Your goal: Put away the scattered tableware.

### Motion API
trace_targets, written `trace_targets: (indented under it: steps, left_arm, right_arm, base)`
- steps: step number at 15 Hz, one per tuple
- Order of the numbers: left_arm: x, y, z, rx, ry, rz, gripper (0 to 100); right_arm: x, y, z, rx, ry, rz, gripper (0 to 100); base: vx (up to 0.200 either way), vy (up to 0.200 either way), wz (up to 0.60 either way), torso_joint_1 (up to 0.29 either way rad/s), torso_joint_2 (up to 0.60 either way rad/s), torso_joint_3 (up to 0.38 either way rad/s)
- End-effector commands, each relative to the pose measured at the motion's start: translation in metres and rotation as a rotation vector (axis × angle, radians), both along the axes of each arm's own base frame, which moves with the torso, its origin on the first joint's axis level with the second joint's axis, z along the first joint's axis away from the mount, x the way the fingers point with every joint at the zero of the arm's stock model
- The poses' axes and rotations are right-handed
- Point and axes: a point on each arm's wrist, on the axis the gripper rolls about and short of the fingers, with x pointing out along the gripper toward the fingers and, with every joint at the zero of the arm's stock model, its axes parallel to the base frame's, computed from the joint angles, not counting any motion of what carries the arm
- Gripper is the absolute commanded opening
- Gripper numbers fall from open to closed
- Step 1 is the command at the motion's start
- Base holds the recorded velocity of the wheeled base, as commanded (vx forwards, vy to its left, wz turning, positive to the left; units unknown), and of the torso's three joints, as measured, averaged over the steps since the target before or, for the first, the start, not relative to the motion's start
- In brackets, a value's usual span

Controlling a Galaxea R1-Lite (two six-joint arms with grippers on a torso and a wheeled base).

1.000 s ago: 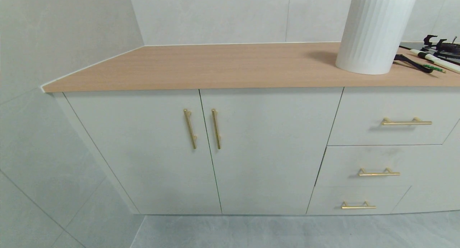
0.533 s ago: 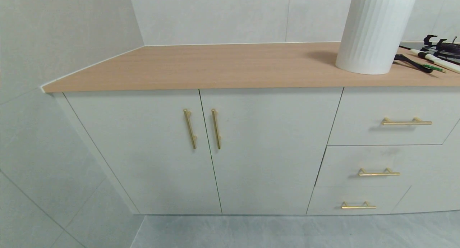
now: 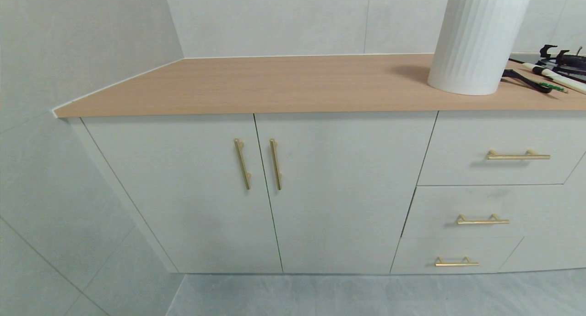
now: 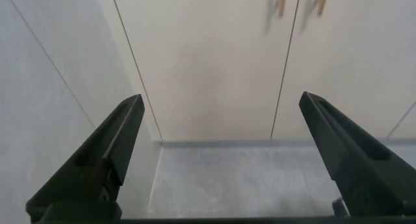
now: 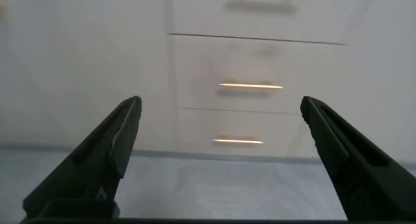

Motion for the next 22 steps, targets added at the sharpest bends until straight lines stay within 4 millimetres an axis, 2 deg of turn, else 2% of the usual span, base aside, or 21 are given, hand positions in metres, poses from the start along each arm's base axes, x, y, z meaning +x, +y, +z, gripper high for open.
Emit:
trace_targets:
  steps: [1,2,4,9,19,22]
  left_arm:
    - [0.0004,0.0,-0.0016,-0.002,0.006,0.0,100]
    - [0.0006,0.0,-0.0018,-0.002,0.006,0.0,100]
    - [0.0006,0.0,-0.0018,-0.009,0.006,0.002,100]
    - [0.0006,0.0,-0.0017,-0.045,0.004,0.0,100]
    - [0.0006,0.0,-0.0015,-0.041,0.002,0.0,100]
    - [0.0006,0.0,-0.0015,-0.041,0.002,0.0,100]
  right_arm:
    - [-0.0002,0.0005,0.0001,0.036,-0.001,0.025,100]
    - [-0.0002,0.0,0.0005,0.074,-0.003,0.002,100]
    - [-0.0004,-0.0042,-0.0016,0.122,0.007,-0.194,100]
    - [-0.0001,-0.0025,-0.0049,0.076,0.045,-0.114,100]
    - [-0.0001,-0.0025,-0.0049,0.078,0.045,-0.114,100]
    - [-0.0001,-0.0025,-0.0049,0.078,0.045,-0.114,100]
  base:
    - [0.0,0.0,0.0,0.0,0.0,0.0]
    - [0.0,0.0,0.0,0.0,0.0,0.0]
    - [0.0,0.0,0.0,0.0,0.0,0.0]
    - [0.0,0.0,0.0,0.0,0.0,0.0]
    - [0.0,0.0,0.0,0.0,0.0,0.0]
    - [0.0,-0.2,0.0,0.004,0.01,0.001]
